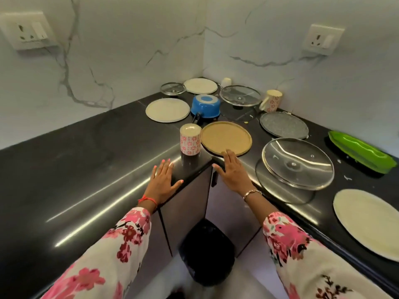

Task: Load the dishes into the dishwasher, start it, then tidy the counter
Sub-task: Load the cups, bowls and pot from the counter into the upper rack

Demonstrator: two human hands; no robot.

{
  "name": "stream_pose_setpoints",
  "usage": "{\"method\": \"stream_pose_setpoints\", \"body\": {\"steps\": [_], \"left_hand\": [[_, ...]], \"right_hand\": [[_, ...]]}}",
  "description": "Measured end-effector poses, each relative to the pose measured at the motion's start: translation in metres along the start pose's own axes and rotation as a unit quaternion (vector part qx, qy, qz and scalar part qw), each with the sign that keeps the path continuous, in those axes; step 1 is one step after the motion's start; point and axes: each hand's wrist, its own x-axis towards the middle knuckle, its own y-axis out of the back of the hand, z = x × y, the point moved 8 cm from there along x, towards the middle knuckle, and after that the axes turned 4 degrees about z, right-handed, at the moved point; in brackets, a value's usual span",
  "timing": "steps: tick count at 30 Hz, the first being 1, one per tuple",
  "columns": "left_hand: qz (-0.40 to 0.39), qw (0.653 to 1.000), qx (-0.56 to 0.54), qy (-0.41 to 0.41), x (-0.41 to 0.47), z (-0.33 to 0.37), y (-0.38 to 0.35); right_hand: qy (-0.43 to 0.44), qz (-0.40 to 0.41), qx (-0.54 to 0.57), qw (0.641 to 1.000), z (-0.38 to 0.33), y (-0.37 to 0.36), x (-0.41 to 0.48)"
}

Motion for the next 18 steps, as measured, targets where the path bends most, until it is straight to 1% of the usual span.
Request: {"method": "stream_pose_setpoints", "body": {"steps": [4,8,12,15,18], "left_hand": [[-0.032,0.999,0.000,0.012,0.044,-0.019,-0.009],[-0.062,0.997,0.017,0.030,0.071,-0.035,-0.022],[-0.039,0.998,0.026,0.035,0.074,-0.043,-0.031],[-0.023,0.999,0.016,0.032,0.074,-0.044,-0.032],[-0.021,0.999,0.024,0.031,0.075,-0.045,-0.032]], "right_hand": [[0.022,-0.010,0.010,1.000,-0.023,0.004,0.068],[0.071,-0.017,0.008,0.997,-0.054,-0.003,0.118],[0.105,-0.057,-0.023,0.993,-0.080,-0.026,0.148],[0.113,-0.099,-0.082,0.985,-0.085,-0.046,0.157],[0.130,-0.108,-0.131,0.977,-0.087,-0.052,0.164]]}}
